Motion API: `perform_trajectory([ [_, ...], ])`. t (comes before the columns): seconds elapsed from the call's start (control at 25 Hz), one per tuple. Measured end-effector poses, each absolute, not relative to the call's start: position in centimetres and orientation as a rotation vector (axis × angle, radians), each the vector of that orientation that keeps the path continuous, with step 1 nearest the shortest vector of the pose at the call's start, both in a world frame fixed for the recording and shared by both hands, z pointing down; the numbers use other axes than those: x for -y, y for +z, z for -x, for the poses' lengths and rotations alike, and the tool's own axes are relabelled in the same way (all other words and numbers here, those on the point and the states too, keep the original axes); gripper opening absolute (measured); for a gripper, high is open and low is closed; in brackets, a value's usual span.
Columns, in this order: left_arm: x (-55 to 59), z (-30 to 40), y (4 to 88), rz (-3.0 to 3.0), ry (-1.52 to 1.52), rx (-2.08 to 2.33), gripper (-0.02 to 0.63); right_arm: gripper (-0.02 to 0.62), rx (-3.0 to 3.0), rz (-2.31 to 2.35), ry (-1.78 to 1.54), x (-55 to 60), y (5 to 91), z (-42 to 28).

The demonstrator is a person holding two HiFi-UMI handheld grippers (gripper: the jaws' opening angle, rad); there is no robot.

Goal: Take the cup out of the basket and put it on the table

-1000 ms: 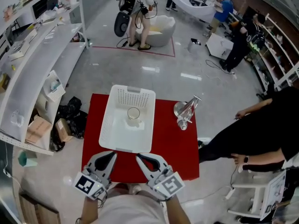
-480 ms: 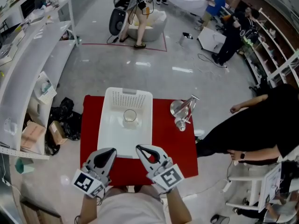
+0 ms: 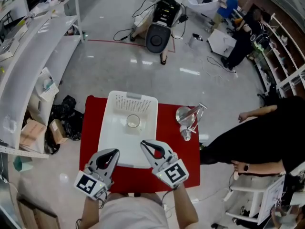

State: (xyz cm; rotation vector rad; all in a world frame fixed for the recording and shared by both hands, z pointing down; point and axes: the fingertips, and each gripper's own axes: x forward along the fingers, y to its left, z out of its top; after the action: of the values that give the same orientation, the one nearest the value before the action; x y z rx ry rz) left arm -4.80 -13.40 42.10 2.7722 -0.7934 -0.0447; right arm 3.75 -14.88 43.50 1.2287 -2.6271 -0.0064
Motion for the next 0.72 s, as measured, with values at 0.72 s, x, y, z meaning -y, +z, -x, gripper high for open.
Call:
perform_trajectory([
  [0.72,18.5,3.2,44.2,-2.746,0.042,0.916,0.011,0.132,2.404,-0.752,-0.113,25.3,49.8,-4.9],
])
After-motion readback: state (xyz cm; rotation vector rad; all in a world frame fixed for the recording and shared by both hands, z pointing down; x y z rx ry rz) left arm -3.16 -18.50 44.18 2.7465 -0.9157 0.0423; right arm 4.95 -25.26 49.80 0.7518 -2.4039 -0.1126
